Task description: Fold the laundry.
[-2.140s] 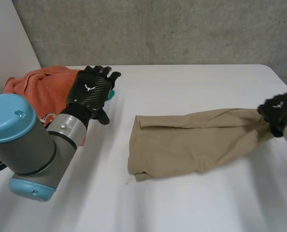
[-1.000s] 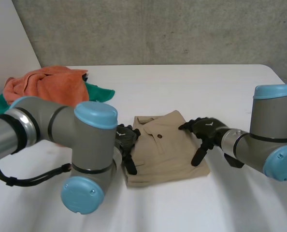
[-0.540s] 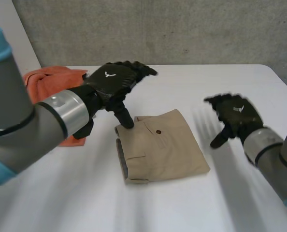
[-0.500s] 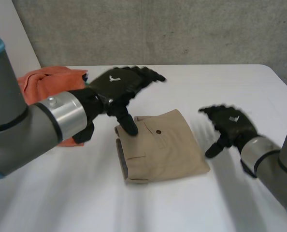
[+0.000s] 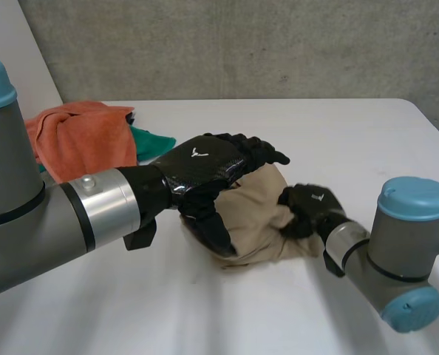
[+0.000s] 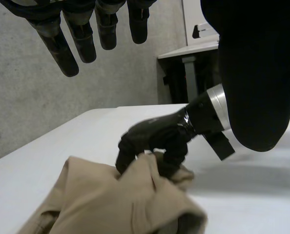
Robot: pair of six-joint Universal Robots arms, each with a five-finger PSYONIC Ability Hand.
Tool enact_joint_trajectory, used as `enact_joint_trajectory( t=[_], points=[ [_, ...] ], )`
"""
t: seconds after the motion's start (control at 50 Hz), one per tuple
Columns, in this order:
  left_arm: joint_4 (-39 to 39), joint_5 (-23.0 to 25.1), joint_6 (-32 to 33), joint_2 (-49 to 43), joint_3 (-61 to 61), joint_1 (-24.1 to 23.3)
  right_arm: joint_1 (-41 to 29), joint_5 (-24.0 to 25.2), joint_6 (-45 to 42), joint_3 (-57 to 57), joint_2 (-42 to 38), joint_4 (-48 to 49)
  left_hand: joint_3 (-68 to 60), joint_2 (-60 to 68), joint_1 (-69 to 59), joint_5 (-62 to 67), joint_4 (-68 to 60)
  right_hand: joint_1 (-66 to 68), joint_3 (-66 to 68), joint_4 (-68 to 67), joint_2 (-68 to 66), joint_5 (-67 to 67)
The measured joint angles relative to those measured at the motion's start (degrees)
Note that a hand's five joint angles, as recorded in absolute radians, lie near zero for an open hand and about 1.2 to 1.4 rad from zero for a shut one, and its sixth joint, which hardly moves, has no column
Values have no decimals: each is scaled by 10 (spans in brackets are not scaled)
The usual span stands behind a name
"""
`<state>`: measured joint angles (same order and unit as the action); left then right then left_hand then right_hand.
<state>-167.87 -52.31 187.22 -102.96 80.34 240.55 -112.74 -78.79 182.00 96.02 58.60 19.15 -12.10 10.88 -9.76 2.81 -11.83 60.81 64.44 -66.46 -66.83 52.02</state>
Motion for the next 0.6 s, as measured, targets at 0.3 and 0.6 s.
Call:
enact_joint_trajectory(
  t=[0.3,0.6],
  points=[
    [-35,-25,-41,11,-20,-2,141,-77,30,-224,-79,19,0,0,0,0,0,6,0,-20,0,26],
    [-83,-64,-89,12,-35,-33,281,-224,43,-752,-392,-89,0,0,0,0,0,6,10,-30,-1,26]
  ],
)
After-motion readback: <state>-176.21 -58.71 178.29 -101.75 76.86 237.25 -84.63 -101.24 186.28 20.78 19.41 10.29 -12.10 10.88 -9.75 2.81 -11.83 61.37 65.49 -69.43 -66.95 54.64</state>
